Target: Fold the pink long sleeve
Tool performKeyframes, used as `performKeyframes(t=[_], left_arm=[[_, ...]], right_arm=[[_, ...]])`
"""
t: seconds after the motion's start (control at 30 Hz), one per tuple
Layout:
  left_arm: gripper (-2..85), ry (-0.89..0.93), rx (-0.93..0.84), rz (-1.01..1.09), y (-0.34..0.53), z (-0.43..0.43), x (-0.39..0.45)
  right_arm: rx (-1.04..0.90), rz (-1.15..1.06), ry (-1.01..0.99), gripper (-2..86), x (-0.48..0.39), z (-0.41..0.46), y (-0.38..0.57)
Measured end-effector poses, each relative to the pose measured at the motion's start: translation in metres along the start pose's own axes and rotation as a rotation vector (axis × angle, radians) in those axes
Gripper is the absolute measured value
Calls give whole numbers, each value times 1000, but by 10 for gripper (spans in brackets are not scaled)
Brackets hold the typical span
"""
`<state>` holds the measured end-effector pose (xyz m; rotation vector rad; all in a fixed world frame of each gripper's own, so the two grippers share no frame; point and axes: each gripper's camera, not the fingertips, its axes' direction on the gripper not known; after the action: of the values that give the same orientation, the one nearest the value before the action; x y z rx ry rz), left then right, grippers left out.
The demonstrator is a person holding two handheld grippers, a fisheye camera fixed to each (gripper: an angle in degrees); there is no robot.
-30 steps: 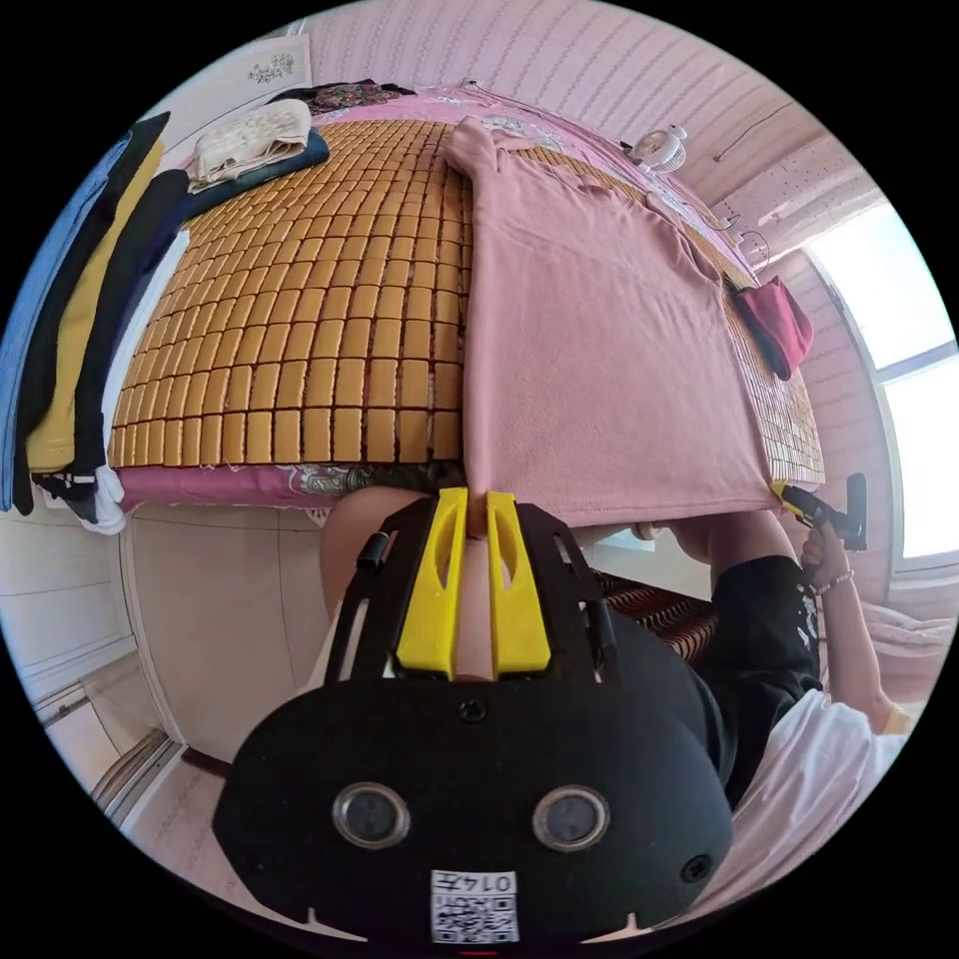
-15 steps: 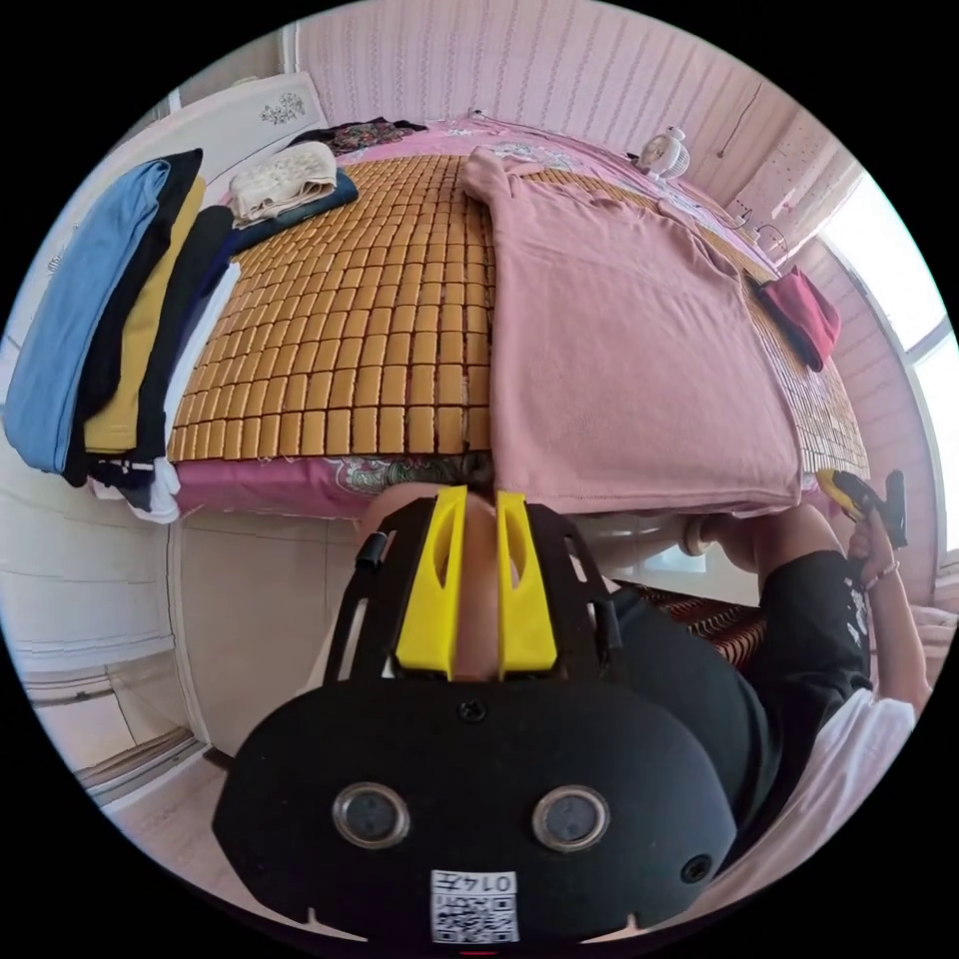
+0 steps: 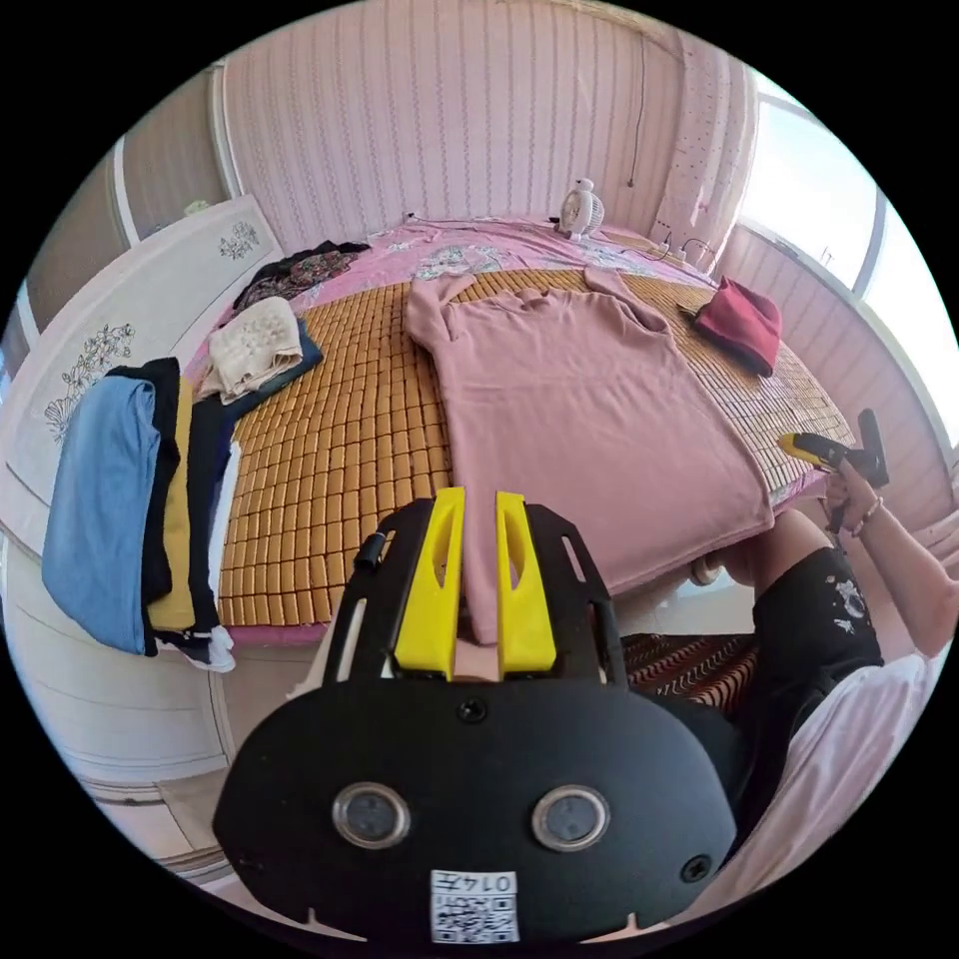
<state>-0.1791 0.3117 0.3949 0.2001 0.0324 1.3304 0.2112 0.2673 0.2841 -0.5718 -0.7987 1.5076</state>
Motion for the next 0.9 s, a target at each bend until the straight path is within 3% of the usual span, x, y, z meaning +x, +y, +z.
performKeyframes(t=[0.17,0.4,0.53,0.63,0.9], left_arm=[[62,172,-14,128,-76,49,38],[70,362,-90,269,-189,159,96],[71,373,-148,310,-227,216,119],[67,361,-238,349,-233,259,134],[51,239,-65,403,-214,259,155]], right_arm=[[118,-69,134,112,-20,4,-74],[92,-148,200,129,-32,46,-202],[186,-120,239,152,-26,80,-268],[139,-103,256,155,-14,119,-305],[7,-14,182,44,21,177,-326]])
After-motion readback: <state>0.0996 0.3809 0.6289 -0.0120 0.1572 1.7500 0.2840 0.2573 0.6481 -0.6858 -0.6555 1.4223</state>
